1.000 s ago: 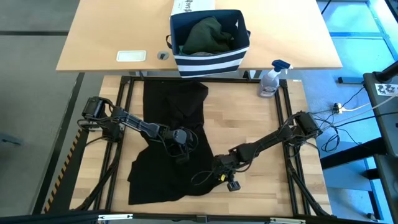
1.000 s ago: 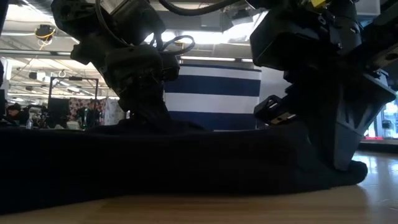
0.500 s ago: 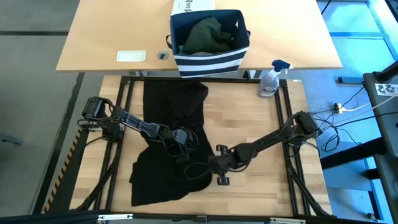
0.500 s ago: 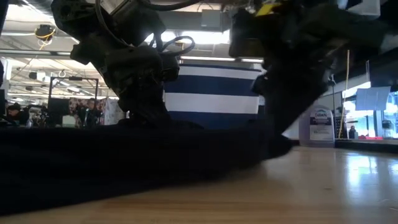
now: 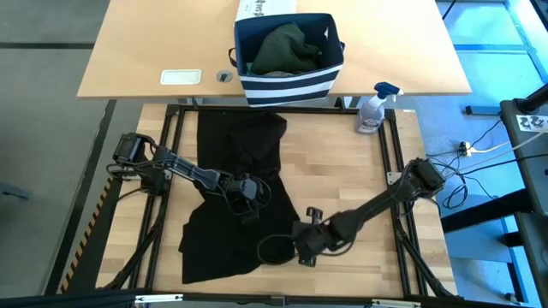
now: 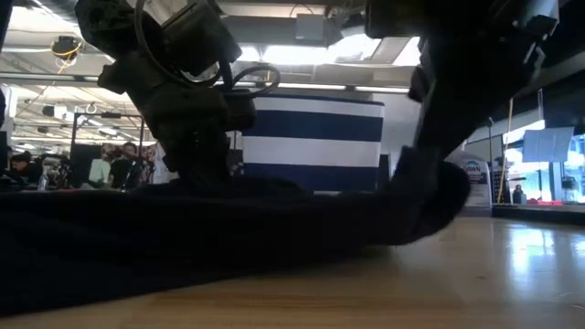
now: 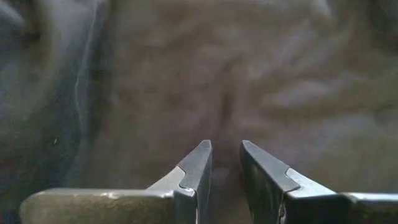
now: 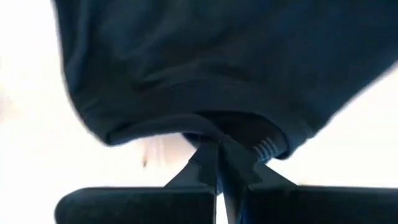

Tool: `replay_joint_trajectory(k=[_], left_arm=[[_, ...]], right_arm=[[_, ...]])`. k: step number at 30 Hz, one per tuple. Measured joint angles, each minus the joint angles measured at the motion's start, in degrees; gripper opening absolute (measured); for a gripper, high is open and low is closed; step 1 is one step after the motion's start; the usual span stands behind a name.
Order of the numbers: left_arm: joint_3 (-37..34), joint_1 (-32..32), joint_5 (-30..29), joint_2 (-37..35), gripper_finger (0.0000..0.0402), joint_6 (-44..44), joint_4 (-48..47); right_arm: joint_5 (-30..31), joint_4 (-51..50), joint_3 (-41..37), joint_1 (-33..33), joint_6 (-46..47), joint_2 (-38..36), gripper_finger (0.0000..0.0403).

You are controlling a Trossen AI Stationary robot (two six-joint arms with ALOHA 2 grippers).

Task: Fold Laundry from Bin
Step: Fold the black shirt

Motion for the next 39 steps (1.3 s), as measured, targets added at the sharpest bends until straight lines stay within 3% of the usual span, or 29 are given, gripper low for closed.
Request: replay_joint_trajectory(k=[8,14,24,30,34,39], left_arm=[[0.00,-0.06,0.00,0.00,0.0080,-0.02,-0.42],[0.00,-0.15,0.00,0.00,0.0080,-0.07,-0.43],[0.00,-0.15,-0.02,0.00,0.0080,-0.09,-0.40],[0.00,-0.15,-0.02,0.00,0.0080,-0.07,-0.45],[0.00,-0.17,-0.02,0.00,0.0080,-0.05,-1.35],[0.00,-0.17,-0.02,0.00,0.0080,-0.05,-1.40]], right_arm=[[16.34,-0.05,0.02,4.33,17.10,0.70,0.0001],[20.71,-6.66,0.00,6.03,28.85,0.79,0.0001],[22.57,-21.90,0.00,6.23,42.81,0.85,0.0001],[20.64,-20.12,-0.04,4.42,41.98,1.60,0.0004],[15.93,-17.87,-0.09,4.90,38.19,1.70,0.0036],[11.09,-17.98,-0.09,8.37,36.16,1.66,0.0111]])
